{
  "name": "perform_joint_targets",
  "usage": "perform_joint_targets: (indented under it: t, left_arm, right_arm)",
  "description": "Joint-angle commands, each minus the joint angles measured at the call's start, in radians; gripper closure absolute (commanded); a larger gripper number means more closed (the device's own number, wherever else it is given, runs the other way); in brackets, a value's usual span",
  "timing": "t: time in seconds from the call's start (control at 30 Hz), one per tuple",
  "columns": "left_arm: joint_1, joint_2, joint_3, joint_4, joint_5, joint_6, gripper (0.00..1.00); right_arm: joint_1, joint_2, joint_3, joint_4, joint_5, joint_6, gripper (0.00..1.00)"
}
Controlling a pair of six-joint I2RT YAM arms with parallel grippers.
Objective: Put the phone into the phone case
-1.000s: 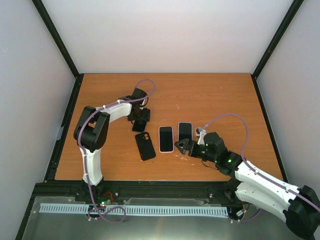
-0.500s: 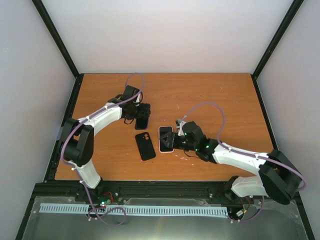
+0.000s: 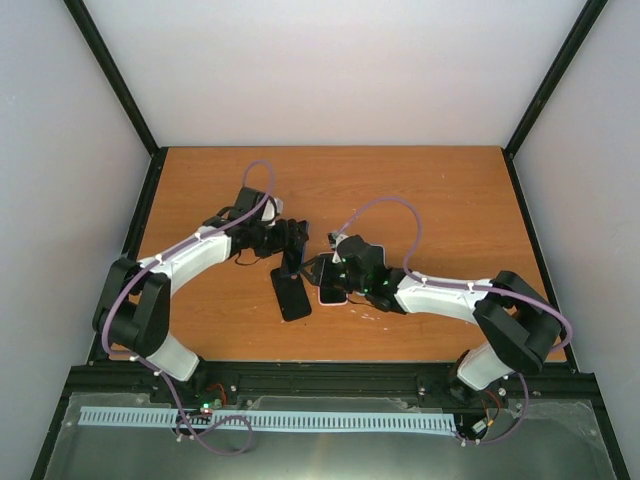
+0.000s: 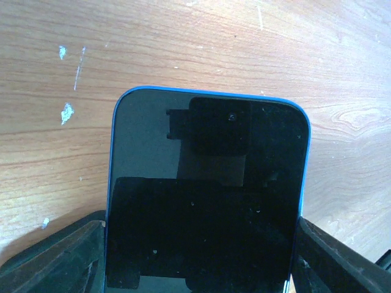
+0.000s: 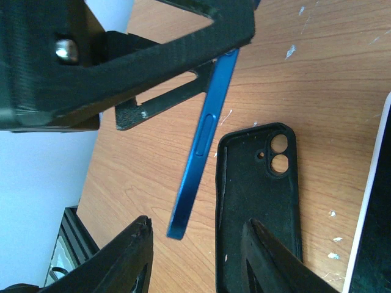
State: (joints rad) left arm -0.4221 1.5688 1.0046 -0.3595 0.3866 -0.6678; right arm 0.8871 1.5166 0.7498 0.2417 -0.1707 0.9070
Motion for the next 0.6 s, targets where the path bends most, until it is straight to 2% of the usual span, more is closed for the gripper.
perform_joint_targets:
  t: [0.0, 0.2, 0.4, 0.47, 0.57]
  left_arm:
    - [-0.001, -0.057, 0.007, 0.061, 0.020, -0.038, 0.43]
    - [-0.001, -0.111, -0.020, 0.070, 0.016, -0.064, 0.43]
    - [-0.001, -0.156, -0.078, 0.170, 0.121, -0.116, 0.44]
    - [-0.001, -0.162, -0.087, 0.173, 0.123, -0.122, 0.44]
    - [-0.001, -0.164, -0.087, 0.160, 0.106, -0.122, 0.44]
  right_arm:
    - [0.010, 0.016, 0.029, 0.027, 0.021, 0.005, 0.60]
    - [0.010, 0.016, 0.035, 0.003, 0.019, -0.005, 0.62]
    - [0.010, 0.056, 0.067, -0.037, 0.007, -0.012, 0.65]
    - [0.010, 0.065, 0.067, -0.027, -0.006, -0.007, 0.69]
    - [0.010, 0.053, 0.050, -0.013, 0.001, -0.010, 0.79]
